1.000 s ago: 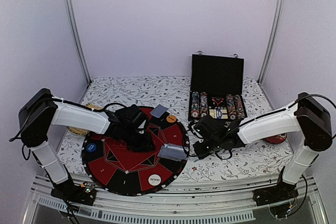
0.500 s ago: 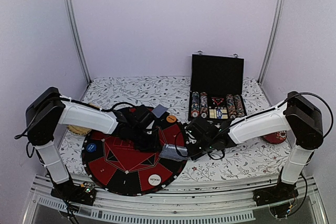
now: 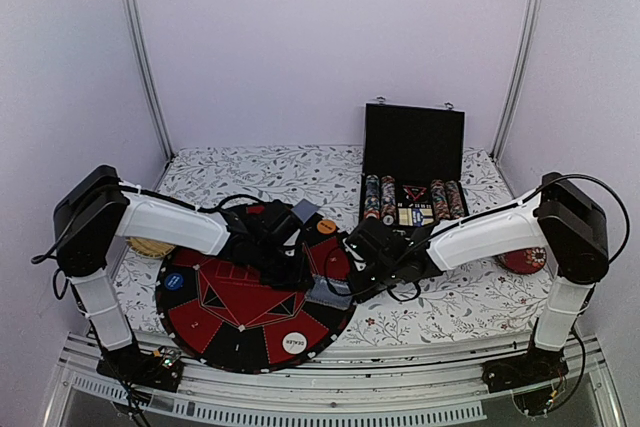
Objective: Distribute texas hold em gaming equipment
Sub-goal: Adjust the poker card at position 9.
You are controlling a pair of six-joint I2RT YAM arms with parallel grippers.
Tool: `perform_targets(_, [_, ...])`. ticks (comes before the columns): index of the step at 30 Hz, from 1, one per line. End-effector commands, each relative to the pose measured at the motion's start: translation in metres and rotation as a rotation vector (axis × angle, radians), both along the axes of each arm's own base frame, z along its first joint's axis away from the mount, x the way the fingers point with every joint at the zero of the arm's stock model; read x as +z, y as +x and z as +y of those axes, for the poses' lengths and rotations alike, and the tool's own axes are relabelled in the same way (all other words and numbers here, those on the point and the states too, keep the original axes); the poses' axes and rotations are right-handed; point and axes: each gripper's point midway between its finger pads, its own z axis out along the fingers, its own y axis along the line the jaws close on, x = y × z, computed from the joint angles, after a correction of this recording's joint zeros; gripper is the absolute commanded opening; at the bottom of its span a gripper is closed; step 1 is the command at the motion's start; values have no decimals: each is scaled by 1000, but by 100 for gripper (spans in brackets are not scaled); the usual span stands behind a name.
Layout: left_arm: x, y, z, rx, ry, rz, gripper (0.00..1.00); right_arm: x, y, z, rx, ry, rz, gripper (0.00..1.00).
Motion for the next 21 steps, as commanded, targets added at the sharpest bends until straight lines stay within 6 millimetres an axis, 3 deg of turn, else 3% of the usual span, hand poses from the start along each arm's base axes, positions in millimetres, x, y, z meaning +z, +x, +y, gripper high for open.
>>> perform_targets(1, [2, 0, 4, -17, 36, -16, 34, 10, 4, 5, 7, 5, -20, 5])
perform_targets(6, [10, 0, 19, 1, 59, -34, 35, 21, 16, -22, -21, -27, -53, 10])
perform_targets(10, [15, -2, 30, 20, 74, -39, 36, 33, 8, -27, 12, -5, -52, 12])
perform_targets(15, [11, -13, 35, 28, 46, -15, 37, 40, -40, -10, 215, 96, 1, 8])
perform_targets(19, [12, -12, 35, 32, 31, -22, 38, 70, -100, 26, 567, 297, 57, 8])
perform_targets(21, [13, -11, 32, 28, 16, -22, 40, 70, -109, 35, 660, 320, 68, 5])
